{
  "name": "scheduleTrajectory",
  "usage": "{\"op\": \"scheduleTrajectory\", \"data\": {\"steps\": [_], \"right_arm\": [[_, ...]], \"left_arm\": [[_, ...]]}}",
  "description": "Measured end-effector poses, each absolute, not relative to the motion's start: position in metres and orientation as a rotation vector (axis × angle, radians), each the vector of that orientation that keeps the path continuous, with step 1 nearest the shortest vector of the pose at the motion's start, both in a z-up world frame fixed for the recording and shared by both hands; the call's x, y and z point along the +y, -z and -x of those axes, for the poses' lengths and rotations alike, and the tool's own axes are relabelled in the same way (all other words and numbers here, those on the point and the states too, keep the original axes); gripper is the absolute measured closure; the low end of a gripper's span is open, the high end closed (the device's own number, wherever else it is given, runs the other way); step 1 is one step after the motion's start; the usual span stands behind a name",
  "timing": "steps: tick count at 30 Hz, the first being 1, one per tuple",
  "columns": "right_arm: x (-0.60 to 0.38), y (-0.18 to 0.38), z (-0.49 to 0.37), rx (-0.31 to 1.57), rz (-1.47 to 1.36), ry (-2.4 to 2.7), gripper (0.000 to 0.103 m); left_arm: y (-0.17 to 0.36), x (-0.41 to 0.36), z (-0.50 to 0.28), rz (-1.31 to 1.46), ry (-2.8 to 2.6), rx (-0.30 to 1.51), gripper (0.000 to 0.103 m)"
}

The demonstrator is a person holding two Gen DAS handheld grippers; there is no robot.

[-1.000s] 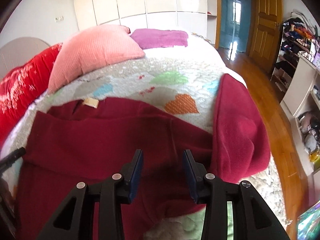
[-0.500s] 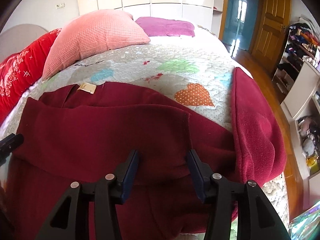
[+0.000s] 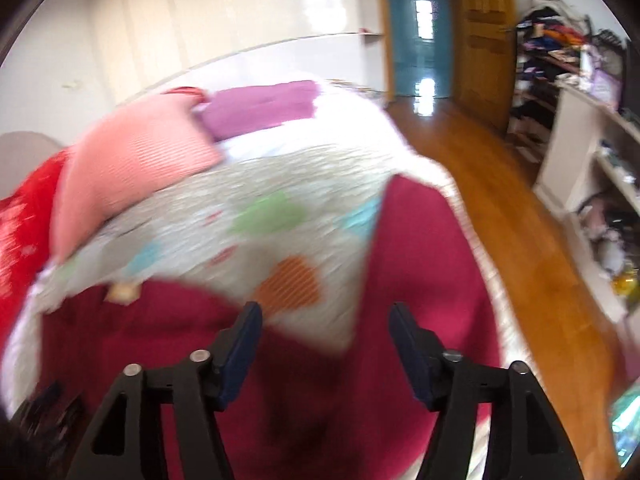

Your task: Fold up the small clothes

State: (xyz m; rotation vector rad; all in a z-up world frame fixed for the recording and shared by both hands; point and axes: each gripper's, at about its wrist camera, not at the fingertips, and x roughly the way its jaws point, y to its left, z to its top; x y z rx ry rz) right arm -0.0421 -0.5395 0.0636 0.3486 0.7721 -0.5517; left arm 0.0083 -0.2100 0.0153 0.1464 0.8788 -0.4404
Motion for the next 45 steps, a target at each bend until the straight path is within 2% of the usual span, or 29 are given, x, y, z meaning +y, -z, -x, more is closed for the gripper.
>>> {"op": "scheduleTrajectory", "data": {"steps": [5, 11, 14, 15, 16, 17, 18, 19, 25, 33, 36, 41, 45], "right_arm": [[-0.605, -0.044, -0.004, 0.871, -0.423, 0.638, 0.038], [-0.651, -0.016, -0.034, 0.976, -0.465, 0.738, 0.038], [-0.659, -0.014, -0.032, 0.958, -0.472, 0.733, 0.04], [-0.66, -0.014, -0.031, 0.955, -0.472, 0.718, 0.044], [-0.658, -0.014, -0.03, 0.95, -0.469, 0.706, 0.054], [-0.657, -0.016, -0.029, 0.945, -0.455, 0.701, 0.069], [-0.656, -0.019, -0.027, 0.935, -0.438, 0.689, 0.078], [-0.655, -0.022, -0.025, 0.92, -0.431, 0.672, 0.094], [-0.613, -0.071, 0.016, 0.735, -0.477, 0.382, 0.095], [-0.491, -0.11, 0.034, 0.668, -0.372, 0.067, 0.095], [-0.439, -0.1, 0.038, 0.677, -0.311, -0.012, 0.095], [-0.382, -0.046, 0.038, 0.793, -0.27, -0.108, 0.094], [-0.376, -0.024, 0.047, 0.857, -0.311, -0.126, 0.084]], "left_arm": [[-0.011, -0.21, -0.009, -0.129, 0.476, 0.876, 0.014], [-0.01, -0.212, -0.009, -0.121, 0.498, 0.88, 0.009], [-0.01, -0.213, -0.009, -0.126, 0.496, 0.879, 0.009], [-0.01, -0.213, -0.009, -0.125, 0.497, 0.879, 0.009], [-0.01, -0.213, -0.009, -0.124, 0.497, 0.88, 0.009], [-0.01, -0.213, -0.009, -0.125, 0.497, 0.88, 0.009], [-0.009, -0.214, -0.009, -0.124, 0.499, 0.88, 0.009], [-0.009, -0.214, -0.009, -0.122, 0.501, 0.881, 0.009], [-0.012, -0.207, -0.012, -0.07, 0.533, 0.882, 0.008], [-0.049, -0.175, -0.013, 0.156, 0.685, 0.87, 0.009], [-0.068, -0.165, -0.013, 0.274, 0.771, 0.87, 0.009], [-0.072, -0.152, -0.034, 0.417, 0.743, 0.972, 0.009], [-0.071, -0.151, -0.041, 0.407, 0.734, 0.999, 0.009]]}}
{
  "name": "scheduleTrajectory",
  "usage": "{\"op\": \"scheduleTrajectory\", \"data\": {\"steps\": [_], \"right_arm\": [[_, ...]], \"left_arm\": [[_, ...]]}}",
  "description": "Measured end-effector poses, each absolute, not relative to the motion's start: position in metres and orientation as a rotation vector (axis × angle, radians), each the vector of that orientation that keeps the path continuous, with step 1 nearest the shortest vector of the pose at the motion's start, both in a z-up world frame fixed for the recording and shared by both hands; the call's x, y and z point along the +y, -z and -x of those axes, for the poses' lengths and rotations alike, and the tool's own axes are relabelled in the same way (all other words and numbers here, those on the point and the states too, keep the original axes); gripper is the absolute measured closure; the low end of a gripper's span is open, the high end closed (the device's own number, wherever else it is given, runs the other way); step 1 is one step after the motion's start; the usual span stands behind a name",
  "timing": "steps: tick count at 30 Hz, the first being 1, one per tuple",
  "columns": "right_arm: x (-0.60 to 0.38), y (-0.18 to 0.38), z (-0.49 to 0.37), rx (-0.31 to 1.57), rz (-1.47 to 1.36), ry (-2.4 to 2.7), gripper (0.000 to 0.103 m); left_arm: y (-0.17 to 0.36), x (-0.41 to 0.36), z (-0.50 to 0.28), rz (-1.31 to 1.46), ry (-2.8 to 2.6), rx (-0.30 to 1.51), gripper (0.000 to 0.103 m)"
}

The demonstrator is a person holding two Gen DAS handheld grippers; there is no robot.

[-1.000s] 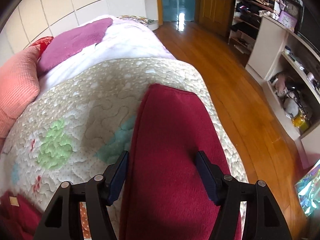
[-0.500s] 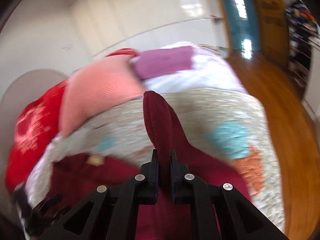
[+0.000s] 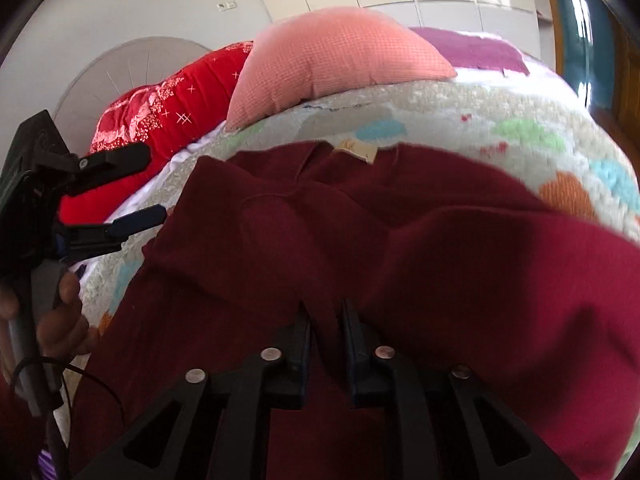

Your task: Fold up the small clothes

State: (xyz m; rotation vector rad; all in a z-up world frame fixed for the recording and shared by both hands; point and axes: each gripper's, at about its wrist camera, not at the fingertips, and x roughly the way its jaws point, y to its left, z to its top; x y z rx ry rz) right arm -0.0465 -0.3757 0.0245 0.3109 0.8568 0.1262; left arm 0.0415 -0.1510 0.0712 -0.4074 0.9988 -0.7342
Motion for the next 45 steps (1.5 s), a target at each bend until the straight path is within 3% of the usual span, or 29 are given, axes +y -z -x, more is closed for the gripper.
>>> {"op": "scheduleTrajectory", "data": {"steps": [2, 4, 12, 16, 17, 29, 38, 43, 44, 45], "right_arm": [[-0.382, -0.032, 0.06, 0.819, -0.35, -0.134, 0.062], [-0.387, -0.04, 0.072, 0.792, -0.374, -0.127, 0.057], [-0.424, -0.055, 0.134, 0.753, -0.432, -0.041, 0.056], [-0.45, -0.057, 0.16, 0.738, -0.491, 0.026, 0.055], [-0.456, -0.057, 0.166, 0.737, -0.509, 0.042, 0.055], [-0.474, -0.076, 0.182, 0.688, -0.55, 0.137, 0.054], [-0.454, -0.051, 0.136, 0.817, -0.532, 0.143, 0.054], [-0.452, -0.052, 0.135, 0.792, -0.519, 0.167, 0.054], [-0.451, -0.048, 0.13, 0.815, -0.498, 0.163, 0.07], [-0.448, -0.043, 0.124, 0.842, -0.468, 0.151, 0.077]], "left_arm": [[-0.07, -0.157, -0.04, 0.385, 0.75, 1.008, 0.009], [-0.07, -0.168, -0.036, 0.354, 0.762, 1.02, 0.009], [-0.05, -0.225, -0.032, 0.208, 0.765, 1.103, 0.013], [-0.04, -0.244, -0.022, 0.113, 0.729, 1.141, 0.084], [-0.044, -0.245, -0.018, 0.101, 0.719, 1.116, 0.092], [-0.163, -0.167, -0.006, 0.072, 0.6, 0.708, 0.096], [-0.058, -0.1, -0.041, 0.095, 0.378, 0.93, 0.096], [-0.046, -0.099, -0.037, 0.116, 0.386, 0.939, 0.096], [-0.045, -0.102, -0.037, 0.117, 0.389, 0.947, 0.096], [-0.044, -0.105, -0.037, 0.114, 0.395, 0.952, 0.096]]}}
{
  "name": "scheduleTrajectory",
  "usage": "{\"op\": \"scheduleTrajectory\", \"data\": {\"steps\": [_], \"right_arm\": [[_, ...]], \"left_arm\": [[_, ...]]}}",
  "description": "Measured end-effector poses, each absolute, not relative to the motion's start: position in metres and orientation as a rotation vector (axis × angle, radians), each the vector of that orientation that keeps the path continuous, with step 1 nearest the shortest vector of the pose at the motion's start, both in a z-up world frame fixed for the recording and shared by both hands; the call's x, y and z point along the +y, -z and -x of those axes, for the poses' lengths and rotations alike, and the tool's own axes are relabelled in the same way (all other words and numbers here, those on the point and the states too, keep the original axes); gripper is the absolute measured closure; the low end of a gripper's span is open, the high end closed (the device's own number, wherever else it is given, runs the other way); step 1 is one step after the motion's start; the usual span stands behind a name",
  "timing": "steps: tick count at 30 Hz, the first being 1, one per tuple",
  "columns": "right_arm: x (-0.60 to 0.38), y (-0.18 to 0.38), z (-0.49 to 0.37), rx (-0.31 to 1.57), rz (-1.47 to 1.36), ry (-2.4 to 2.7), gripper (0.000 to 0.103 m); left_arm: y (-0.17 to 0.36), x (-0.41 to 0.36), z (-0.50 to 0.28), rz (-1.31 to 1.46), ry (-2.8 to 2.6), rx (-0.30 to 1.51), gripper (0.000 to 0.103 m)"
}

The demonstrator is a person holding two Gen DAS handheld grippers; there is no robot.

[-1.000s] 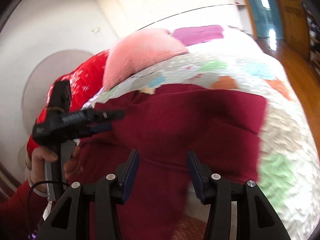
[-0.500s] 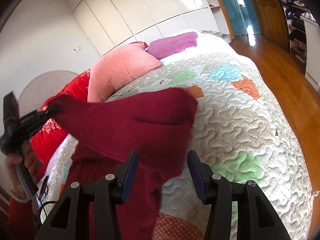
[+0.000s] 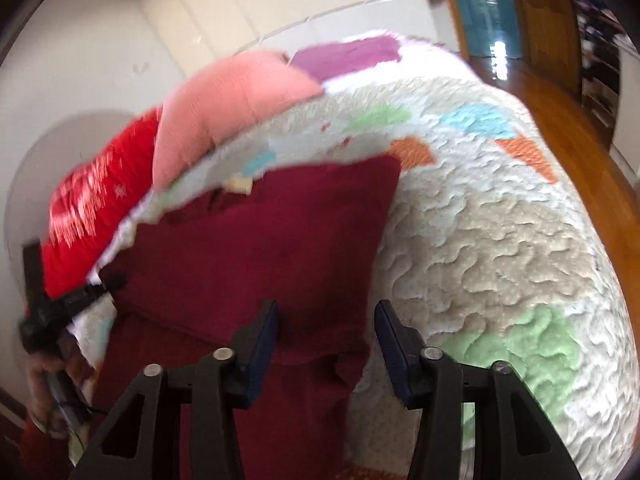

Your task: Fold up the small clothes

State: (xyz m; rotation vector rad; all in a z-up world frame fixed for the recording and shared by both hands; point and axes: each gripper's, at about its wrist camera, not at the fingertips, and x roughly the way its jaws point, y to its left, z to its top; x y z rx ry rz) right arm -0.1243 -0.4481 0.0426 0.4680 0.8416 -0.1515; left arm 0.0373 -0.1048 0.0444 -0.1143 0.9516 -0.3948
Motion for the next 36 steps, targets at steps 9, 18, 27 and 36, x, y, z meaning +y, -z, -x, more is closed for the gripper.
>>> {"op": "scheduleTrajectory", "data": {"steps": [9, 18, 27, 36], "right_arm": [[-0.459, -0.036, 0.139, 0.861, -0.415, 0.226, 0.084], [-0.476, -0.068, 0.1, 0.762, -0.434, 0.3, 0.054], [-0.486, -0.056, 0.089, 0.835, -0.406, 0.401, 0.069], [-0.422, -0.055, 0.115, 0.897, -0.308, 0.187, 0.069]], "left_arm": [[-0.038, -0.129, -0.034, 0.064, 0.432, 0.963, 0.096], [-0.035, -0.124, -0.032, 0.081, 0.431, 0.966, 0.095], [-0.033, -0.124, -0.032, 0.04, 0.433, 0.963, 0.09], [-0.031, -0.129, -0.028, 0.009, 0.406, 0.939, 0.09]]}}
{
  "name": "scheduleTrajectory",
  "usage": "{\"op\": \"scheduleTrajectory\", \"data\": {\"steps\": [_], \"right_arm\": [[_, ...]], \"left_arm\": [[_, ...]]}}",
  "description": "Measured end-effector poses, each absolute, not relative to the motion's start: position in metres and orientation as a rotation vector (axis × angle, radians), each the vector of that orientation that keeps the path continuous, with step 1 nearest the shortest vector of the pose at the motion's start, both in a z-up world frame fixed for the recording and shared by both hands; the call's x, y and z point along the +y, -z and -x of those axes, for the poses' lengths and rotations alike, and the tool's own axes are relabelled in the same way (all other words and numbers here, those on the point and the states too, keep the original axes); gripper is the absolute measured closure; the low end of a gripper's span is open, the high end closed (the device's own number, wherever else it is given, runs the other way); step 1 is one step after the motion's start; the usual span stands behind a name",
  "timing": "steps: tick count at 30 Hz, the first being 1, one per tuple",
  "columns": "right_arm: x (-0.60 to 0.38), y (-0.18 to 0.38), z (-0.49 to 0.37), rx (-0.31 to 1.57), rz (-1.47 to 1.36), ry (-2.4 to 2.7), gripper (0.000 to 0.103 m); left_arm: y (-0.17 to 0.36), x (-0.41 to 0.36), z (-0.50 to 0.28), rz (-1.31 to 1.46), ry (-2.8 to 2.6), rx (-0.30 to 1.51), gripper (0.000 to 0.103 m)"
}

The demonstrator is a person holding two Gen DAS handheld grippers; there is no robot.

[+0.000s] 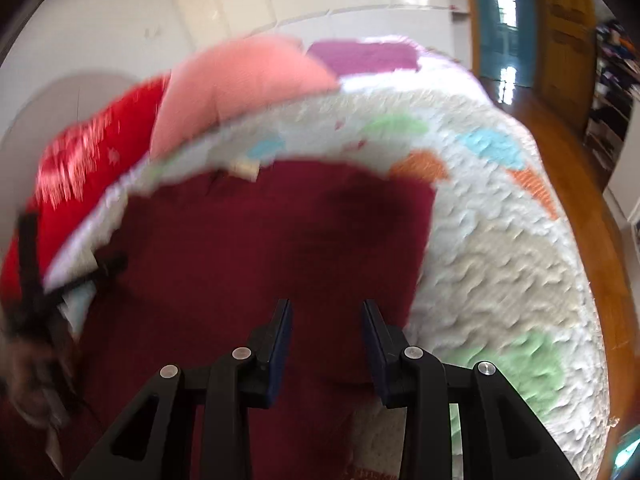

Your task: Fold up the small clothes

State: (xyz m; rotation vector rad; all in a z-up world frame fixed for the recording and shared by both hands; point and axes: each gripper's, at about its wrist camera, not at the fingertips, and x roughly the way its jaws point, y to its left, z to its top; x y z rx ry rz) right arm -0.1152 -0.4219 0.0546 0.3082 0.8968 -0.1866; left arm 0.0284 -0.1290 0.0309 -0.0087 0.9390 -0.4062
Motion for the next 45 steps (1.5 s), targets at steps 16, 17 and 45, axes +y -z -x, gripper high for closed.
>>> {"op": "scheduleTrajectory", "data": {"steps": [16, 17, 45], "right_arm": [[-0.406, -0.042, 0.125, 0.937, -0.271, 0.235, 0.07], [-0.403, -0.046, 0.126, 0.939, -0.263, 0.242, 0.07], [-0.341, -0.034, 0.258, 0.974, -0.405, 0.116, 0.051]], "left_arm": [[-0.045, -0.117, 0.002, -0.037, 0.397, 0.934, 0.066], [-0.045, -0.115, 0.004, -0.043, 0.395, 0.94, 0.066], [-0.052, -0.028, 0.14, -0.037, 0.39, 0.984, 0.045]]}}
